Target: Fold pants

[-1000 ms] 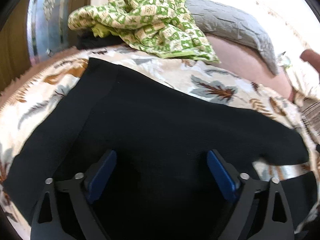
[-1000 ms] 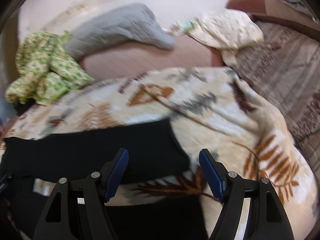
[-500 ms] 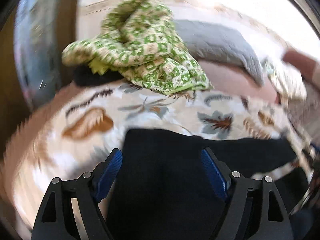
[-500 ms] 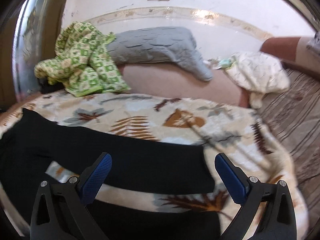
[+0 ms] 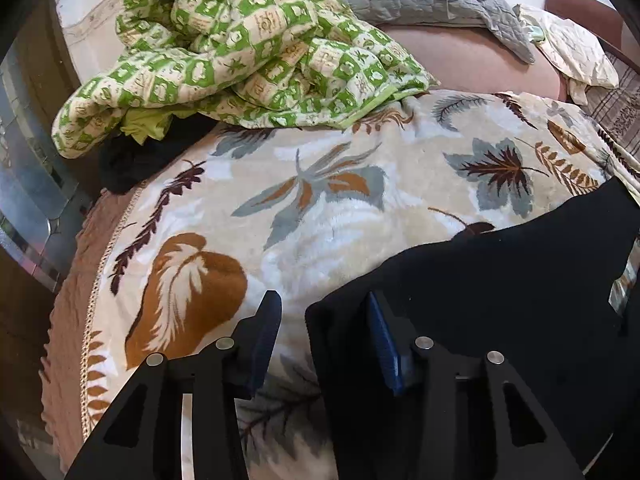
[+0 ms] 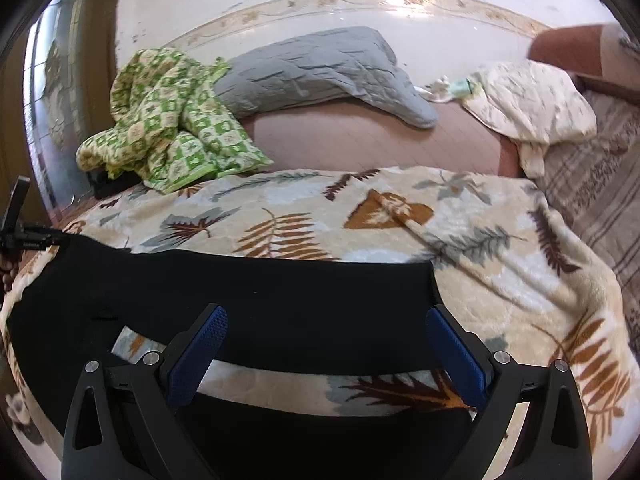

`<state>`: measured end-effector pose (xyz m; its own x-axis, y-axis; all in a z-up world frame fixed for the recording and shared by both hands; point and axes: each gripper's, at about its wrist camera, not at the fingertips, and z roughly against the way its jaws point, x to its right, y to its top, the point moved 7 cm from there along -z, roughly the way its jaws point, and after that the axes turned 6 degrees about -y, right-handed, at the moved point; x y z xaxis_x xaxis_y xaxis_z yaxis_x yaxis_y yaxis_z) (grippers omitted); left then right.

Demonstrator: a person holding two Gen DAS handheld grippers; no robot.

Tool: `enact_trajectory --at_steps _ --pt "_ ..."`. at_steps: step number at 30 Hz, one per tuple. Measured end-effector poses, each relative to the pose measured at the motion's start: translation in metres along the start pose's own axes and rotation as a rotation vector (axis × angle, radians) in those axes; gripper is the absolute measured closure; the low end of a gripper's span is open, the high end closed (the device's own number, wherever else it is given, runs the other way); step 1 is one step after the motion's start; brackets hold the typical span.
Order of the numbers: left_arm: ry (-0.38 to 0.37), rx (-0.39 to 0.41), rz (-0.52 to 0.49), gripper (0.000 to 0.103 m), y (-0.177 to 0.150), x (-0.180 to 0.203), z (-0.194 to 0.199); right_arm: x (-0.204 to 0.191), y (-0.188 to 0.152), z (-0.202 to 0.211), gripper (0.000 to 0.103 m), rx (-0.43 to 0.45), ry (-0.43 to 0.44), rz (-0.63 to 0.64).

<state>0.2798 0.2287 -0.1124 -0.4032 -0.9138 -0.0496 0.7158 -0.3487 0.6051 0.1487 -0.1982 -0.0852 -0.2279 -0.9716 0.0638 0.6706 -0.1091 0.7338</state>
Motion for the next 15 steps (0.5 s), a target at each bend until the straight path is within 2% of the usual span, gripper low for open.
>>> enact_trajectory --at_steps 3,5,7,10,12,15 --pt "-0.015 -0.009 0.005 0.062 -0.004 0.002 -0.003 0.007 -0.001 0.0 0.004 -0.004 -0.004 -0.031" --pt "-0.03 -0.012 0.007 0.082 -0.008 0.006 -0.002 0.01 0.0 0.001 0.004 0.001 -0.005 -0.046" --pt "-0.029 -0.003 0.0 0.095 -0.006 0.01 -0.001 0.015 0.002 0.003 0.004 0.009 0.0 -0.071" --pt "0.001 0.019 -0.015 0.097 -0.011 0.021 0.014 0.027 0.006 0.006 0.005 0.022 0.007 -0.125" --pt "0.022 0.036 -0.026 0.097 -0.013 0.029 0.026 0.047 0.015 0.011 0.005 0.06 0.019 -0.2" --pt "0.07 0.091 -0.027 0.097 -0.014 0.038 0.05 0.083 0.033 -0.003 0.005 0.013 0.103 -0.326"
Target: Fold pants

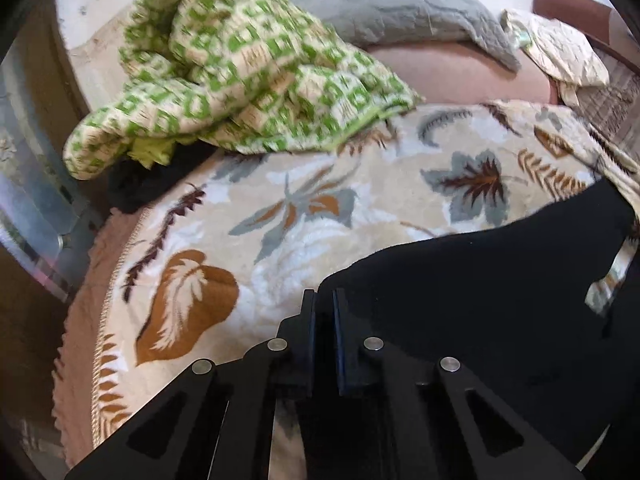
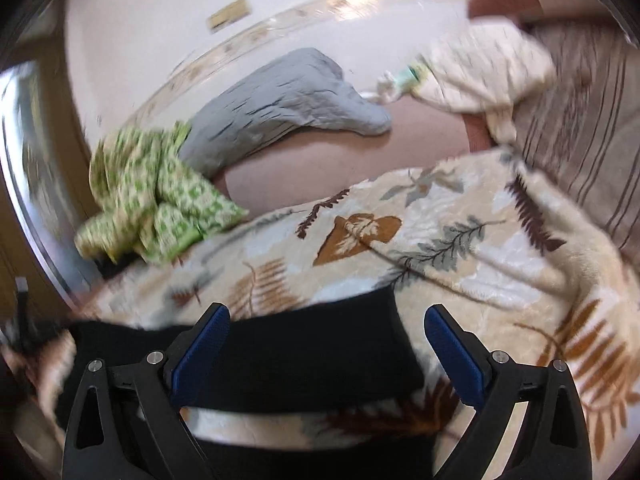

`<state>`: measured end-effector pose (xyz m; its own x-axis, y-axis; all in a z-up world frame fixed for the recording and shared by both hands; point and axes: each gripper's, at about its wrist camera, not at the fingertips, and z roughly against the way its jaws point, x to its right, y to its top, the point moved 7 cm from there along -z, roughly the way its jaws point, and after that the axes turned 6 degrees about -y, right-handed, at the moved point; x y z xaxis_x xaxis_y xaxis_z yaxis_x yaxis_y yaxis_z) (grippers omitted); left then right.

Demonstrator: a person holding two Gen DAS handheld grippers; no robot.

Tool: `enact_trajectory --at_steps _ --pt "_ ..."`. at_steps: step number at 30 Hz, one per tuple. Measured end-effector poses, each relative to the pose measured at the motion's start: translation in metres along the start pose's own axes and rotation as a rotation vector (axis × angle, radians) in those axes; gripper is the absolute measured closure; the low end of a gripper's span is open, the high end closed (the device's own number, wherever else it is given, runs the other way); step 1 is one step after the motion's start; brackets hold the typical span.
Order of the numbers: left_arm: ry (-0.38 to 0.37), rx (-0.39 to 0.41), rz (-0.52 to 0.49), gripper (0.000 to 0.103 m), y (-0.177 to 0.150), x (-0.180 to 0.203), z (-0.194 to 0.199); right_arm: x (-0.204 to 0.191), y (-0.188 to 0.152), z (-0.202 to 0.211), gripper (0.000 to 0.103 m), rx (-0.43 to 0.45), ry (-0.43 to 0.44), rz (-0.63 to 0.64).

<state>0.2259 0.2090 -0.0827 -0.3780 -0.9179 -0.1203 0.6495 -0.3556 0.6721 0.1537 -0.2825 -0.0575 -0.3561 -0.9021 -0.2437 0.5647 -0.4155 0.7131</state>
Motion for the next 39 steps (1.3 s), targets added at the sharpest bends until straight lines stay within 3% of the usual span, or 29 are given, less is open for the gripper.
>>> enact_trajectory --at_steps 2,4,5,6,8,11,14,17,19,20,22,25,28,34,39 --pt "0.021 0.04 0.059 0.097 0.004 0.002 0.018 0.024 0.019 -0.019 0.005 -0.085 0.04 -0.106" --pt "0.017 0.077 0.119 0.097 0.006 0.006 0.033 0.04 0.03 -0.042 0.012 -0.199 0.087 -0.192" --pt "0.017 0.09 0.15 0.097 0.006 0.008 0.039 0.044 0.033 -0.061 0.019 -0.296 0.129 -0.217" --pt "0.018 0.099 0.177 0.097 0.006 0.011 0.045 0.044 0.032 -0.073 0.027 -0.36 0.156 -0.217" --pt "0.021 0.105 0.204 0.097 0.005 0.014 0.05 0.038 0.025 -0.101 0.034 -0.493 0.211 -0.202" --pt "0.03 0.113 0.247 0.097 0.006 0.015 0.056 0.032 0.014 -0.125 0.045 -0.571 0.198 -0.148" --pt "0.035 0.11 0.26 0.097 0.011 0.011 0.055 0.033 0.007 -0.139 0.052 -0.571 0.096 -0.074" --pt "0.024 0.094 0.279 0.097 0.015 0.005 0.05 0.04 -0.001 -0.15 0.059 -0.6 0.049 -0.051" --pt "0.021 0.09 0.284 0.097 0.016 0.004 0.049 0.038 -0.004 -0.152 0.077 -0.611 0.068 -0.022" --pt "0.024 0.088 0.286 0.097 0.018 0.002 0.047 0.035 -0.004 -0.15 0.099 -0.602 0.094 -0.001" --pt "0.026 0.087 0.292 0.097 0.022 -0.002 0.044 0.03 0.002 -0.143 0.098 -0.558 0.095 0.057" --pt "0.038 0.105 0.292 0.097 0.033 -0.008 0.047 0.022 0.033 -0.119 0.099 -0.423 0.114 0.107" --pt "0.067 0.144 0.252 0.097 0.033 -0.006 0.059 0.014 0.049 -0.09 0.099 -0.335 0.17 0.155" --pt "0.076 0.1 0.191 0.098 -0.027 0.014 0.067 0.026 0.01 -0.047 0.099 -0.346 0.181 0.245" --pt "0.066 0.165 0.188 0.097 -0.073 0.023 0.102 0.026 -0.02 0.003 0.099 -0.327 0.218 0.298"
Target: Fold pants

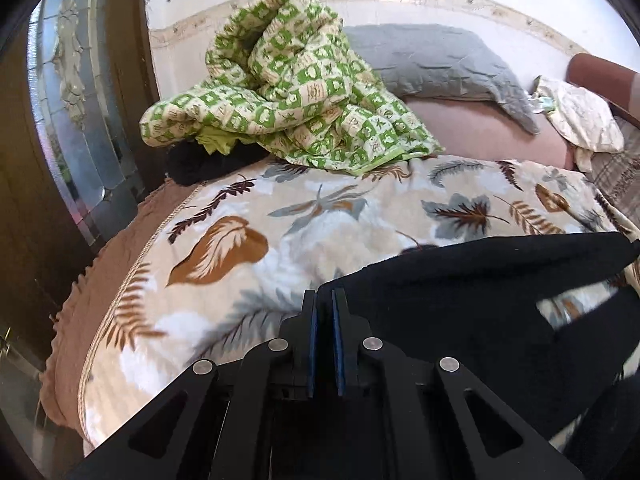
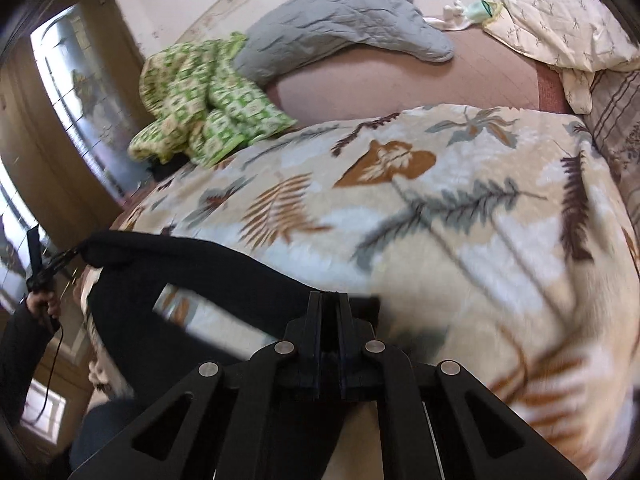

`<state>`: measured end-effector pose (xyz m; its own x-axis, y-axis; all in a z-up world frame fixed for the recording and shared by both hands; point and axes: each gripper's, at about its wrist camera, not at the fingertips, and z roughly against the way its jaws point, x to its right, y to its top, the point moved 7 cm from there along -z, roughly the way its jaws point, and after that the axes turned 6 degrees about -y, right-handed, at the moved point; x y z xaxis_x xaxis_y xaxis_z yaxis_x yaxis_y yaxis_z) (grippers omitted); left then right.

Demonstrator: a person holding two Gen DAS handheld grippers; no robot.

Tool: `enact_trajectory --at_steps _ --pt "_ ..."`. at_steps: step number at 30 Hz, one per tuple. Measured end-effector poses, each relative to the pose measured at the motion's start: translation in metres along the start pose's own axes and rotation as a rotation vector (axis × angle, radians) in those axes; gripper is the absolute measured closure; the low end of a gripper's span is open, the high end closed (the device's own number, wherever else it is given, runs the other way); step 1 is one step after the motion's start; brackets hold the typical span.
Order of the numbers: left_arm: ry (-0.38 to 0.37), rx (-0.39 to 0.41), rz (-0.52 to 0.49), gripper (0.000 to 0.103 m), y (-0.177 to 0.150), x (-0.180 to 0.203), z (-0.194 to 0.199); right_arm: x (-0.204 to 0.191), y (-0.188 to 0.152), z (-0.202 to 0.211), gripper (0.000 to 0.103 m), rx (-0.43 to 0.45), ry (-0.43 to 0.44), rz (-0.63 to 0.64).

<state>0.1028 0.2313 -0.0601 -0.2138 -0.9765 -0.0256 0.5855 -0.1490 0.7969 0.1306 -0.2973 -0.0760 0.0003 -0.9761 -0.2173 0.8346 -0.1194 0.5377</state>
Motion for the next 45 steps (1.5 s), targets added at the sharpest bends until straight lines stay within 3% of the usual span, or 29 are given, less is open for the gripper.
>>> enact_trajectory --at_steps 6,9,10,12,14,17,19,22,25,28,30,31,32,34,36,40,42,45 --pt "-0.049 -0.034 0.123 0.096 -0.067 -0.019 0.024 -0.027 -0.054 0.02 0.097 -0.034 -0.034 0.139" --pt "-0.1 -0.082 0.276 0.079 -0.103 -0.038 0.03 -0.036 -0.085 0.024 0.089 -0.061 -0.066 0.216" --pt "-0.096 -0.08 0.359 0.066 -0.114 -0.049 0.037 -0.036 -0.091 0.028 0.086 -0.061 -0.078 0.218" --pt "-0.125 -0.078 0.548 0.058 -0.129 -0.068 0.049 -0.032 -0.099 0.04 0.072 -0.043 -0.09 0.199" --pt "-0.219 -0.058 0.731 0.054 -0.138 -0.079 0.057 -0.027 -0.1 0.056 0.068 0.001 -0.105 0.148" --pt "-0.43 -0.014 1.025 0.053 -0.144 -0.083 0.063 -0.025 -0.091 0.071 0.065 0.061 -0.102 0.062" --pt "-0.531 0.015 1.135 0.053 -0.139 -0.079 0.064 -0.03 -0.081 0.08 0.063 0.106 -0.096 0.017" --pt "-0.61 -0.015 1.208 0.053 -0.128 -0.07 0.054 -0.048 -0.067 0.086 0.055 0.153 -0.061 -0.036" --pt "-0.617 -0.022 1.257 0.053 -0.125 -0.072 0.039 -0.075 -0.059 0.086 0.052 0.187 -0.006 -0.036" --pt "-0.569 -0.072 1.428 0.053 -0.15 -0.08 0.013 -0.096 -0.063 0.074 0.052 0.174 0.006 -0.002" --pt "-0.574 -0.075 1.503 0.055 -0.158 -0.078 0.007 -0.102 -0.065 0.066 0.052 0.148 -0.018 0.029" --pt "-0.565 -0.064 1.513 0.062 -0.16 -0.082 0.007 -0.102 -0.065 0.066 0.052 0.148 -0.015 0.025" --pt "-0.553 -0.057 1.503 0.075 -0.16 -0.082 0.009 -0.1 -0.065 0.067 0.052 0.151 -0.014 0.016" --pt "-0.493 -0.053 1.426 0.094 -0.16 -0.08 0.017 -0.093 -0.065 0.07 0.052 0.163 -0.012 -0.015" --pt "-0.422 -0.07 1.288 0.095 -0.154 -0.07 0.023 -0.082 -0.065 0.073 0.051 0.167 -0.002 -0.075" --pt "-0.212 -0.041 0.833 0.095 -0.123 -0.055 0.044 -0.048 -0.071 0.07 0.043 0.11 0.023 -0.292" --pt "-0.133 -0.019 0.67 0.095 -0.108 -0.045 0.048 -0.028 -0.078 0.065 0.043 0.062 0.125 -0.461" --pt "-0.089 -0.012 0.591 0.095 -0.104 -0.034 0.047 -0.005 -0.089 0.058 0.043 0.0 0.28 -0.687"
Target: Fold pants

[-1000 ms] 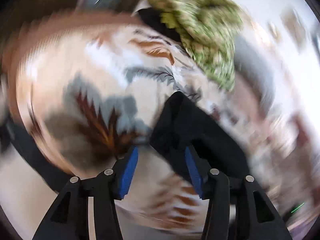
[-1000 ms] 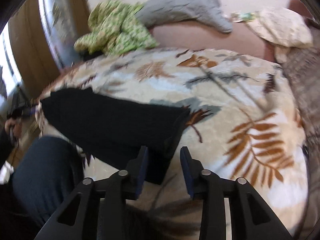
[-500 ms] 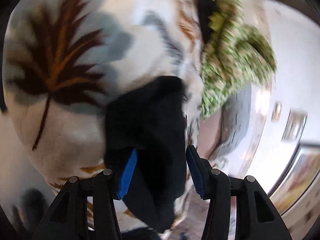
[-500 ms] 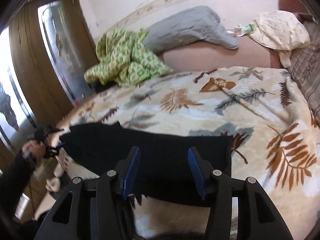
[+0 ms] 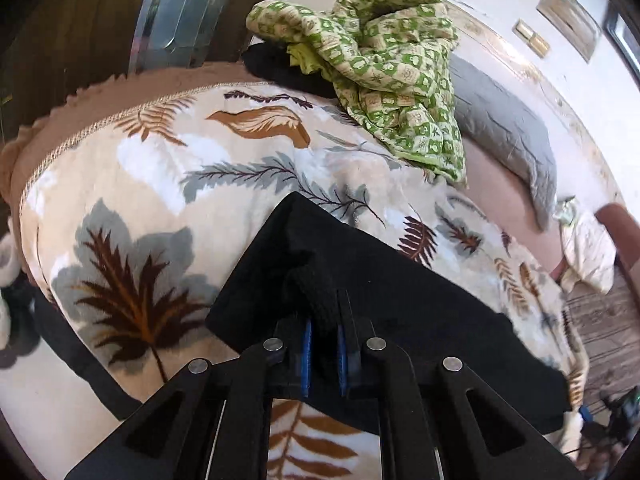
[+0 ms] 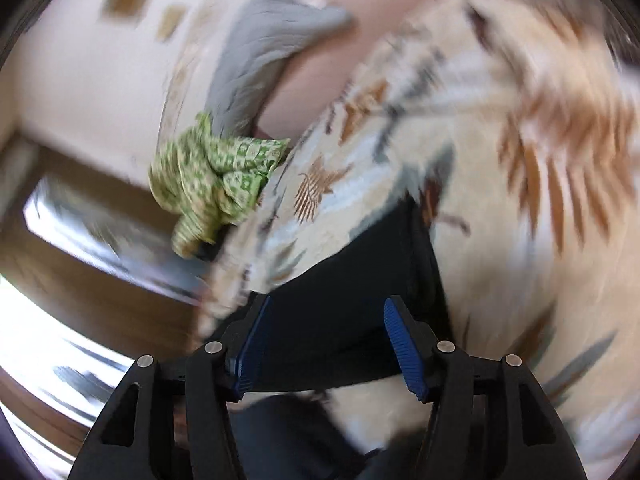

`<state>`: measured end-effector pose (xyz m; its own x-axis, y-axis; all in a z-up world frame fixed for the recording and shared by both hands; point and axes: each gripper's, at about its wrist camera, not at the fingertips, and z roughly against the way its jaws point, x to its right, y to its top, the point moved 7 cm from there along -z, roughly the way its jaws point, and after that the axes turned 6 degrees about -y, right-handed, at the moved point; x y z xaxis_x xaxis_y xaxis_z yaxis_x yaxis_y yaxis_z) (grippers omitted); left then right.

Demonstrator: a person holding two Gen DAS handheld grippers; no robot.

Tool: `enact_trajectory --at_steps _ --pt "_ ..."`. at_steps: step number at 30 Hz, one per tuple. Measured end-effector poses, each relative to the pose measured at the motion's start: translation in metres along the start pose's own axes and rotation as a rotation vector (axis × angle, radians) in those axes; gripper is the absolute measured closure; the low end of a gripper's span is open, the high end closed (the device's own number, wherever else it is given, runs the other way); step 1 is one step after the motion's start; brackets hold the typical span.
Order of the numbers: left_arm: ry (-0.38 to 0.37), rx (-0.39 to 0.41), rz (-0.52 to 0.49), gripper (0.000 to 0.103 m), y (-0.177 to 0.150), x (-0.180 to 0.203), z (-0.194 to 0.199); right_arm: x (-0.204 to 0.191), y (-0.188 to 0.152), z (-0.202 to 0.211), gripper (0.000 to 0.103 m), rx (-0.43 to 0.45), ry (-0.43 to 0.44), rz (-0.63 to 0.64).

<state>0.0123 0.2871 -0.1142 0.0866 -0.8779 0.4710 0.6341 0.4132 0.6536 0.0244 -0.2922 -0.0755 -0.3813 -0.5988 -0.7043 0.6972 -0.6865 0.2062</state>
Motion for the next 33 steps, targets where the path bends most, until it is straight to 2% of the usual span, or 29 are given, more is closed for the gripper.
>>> enact_trajectory --at_steps 2,4,11,13,14,16,17,20,23,27,33 --pt "0.002 -0.006 0.018 0.095 -0.005 -0.003 -0.001 0.012 0.002 0.0 0.043 -0.032 0.04 -0.081" --pt "-0.004 -0.017 0.051 0.095 -0.005 -0.004 -0.009 0.019 0.002 0.0 0.043 -0.054 0.039 -0.106" --pt "-0.032 -0.045 0.117 0.093 -0.007 -0.002 -0.037 0.023 0.002 -0.026 0.043 -0.163 0.034 -0.094" --pt "-0.028 -0.045 0.11 0.094 -0.006 -0.001 -0.038 0.027 0.002 -0.036 0.043 -0.177 -0.014 -0.096" --pt "-0.027 -0.044 0.106 0.094 -0.006 0.0 -0.037 0.028 0.004 -0.039 0.048 -0.179 -0.033 -0.091" --pt "-0.026 -0.037 0.095 0.095 -0.004 0.002 -0.035 0.032 0.006 -0.043 0.09 -0.169 -0.112 -0.055" --pt "-0.027 -0.031 0.088 0.096 -0.002 0.003 -0.033 0.032 0.005 -0.042 0.1 -0.164 -0.133 -0.033" --pt "-0.048 -0.015 0.078 0.096 0.003 0.003 -0.02 0.023 -0.001 -0.03 0.1 -0.13 -0.161 0.067" --pt "-0.053 0.0 0.086 0.096 0.01 -0.006 -0.012 0.023 -0.011 -0.02 0.1 -0.143 -0.156 0.106" --pt "-0.008 -0.053 0.089 0.096 -0.005 -0.02 -0.027 0.043 -0.019 -0.028 0.1 -0.185 -0.158 0.059" --pt "-0.006 -0.038 0.098 0.096 -0.006 -0.015 -0.017 0.041 -0.017 -0.028 0.1 -0.184 -0.168 0.071"
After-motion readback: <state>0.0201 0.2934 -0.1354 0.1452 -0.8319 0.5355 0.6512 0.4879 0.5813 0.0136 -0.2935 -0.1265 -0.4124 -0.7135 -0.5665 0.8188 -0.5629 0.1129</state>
